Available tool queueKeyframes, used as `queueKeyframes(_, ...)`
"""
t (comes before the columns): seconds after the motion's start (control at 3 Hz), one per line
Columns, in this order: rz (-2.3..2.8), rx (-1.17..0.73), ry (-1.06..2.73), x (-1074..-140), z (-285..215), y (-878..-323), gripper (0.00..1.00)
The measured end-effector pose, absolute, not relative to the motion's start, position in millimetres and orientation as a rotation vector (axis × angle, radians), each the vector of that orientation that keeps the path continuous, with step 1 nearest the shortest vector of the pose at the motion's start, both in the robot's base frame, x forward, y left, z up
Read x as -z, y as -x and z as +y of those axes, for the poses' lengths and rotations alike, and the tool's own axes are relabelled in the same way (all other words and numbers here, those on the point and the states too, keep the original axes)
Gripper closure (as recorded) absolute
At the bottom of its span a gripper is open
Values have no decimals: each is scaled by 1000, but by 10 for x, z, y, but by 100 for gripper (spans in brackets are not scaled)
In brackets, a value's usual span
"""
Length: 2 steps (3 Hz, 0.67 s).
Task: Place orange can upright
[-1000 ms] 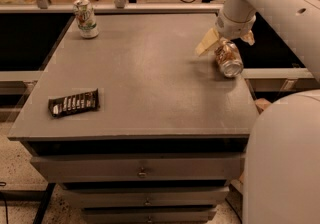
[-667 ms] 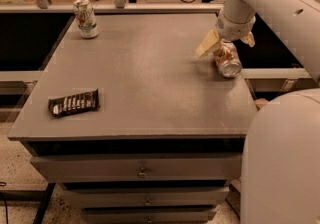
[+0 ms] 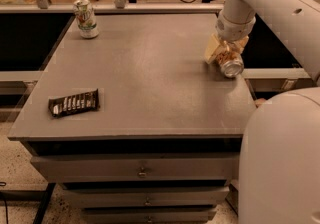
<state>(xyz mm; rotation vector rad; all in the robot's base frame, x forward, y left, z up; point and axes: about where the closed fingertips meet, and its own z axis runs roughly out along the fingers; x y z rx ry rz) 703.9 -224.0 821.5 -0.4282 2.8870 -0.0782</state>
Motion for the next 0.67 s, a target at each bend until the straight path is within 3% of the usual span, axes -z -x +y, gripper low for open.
queueKeyframes(0.67, 2893, 76, 477, -8239, -2211, -7018, 88)
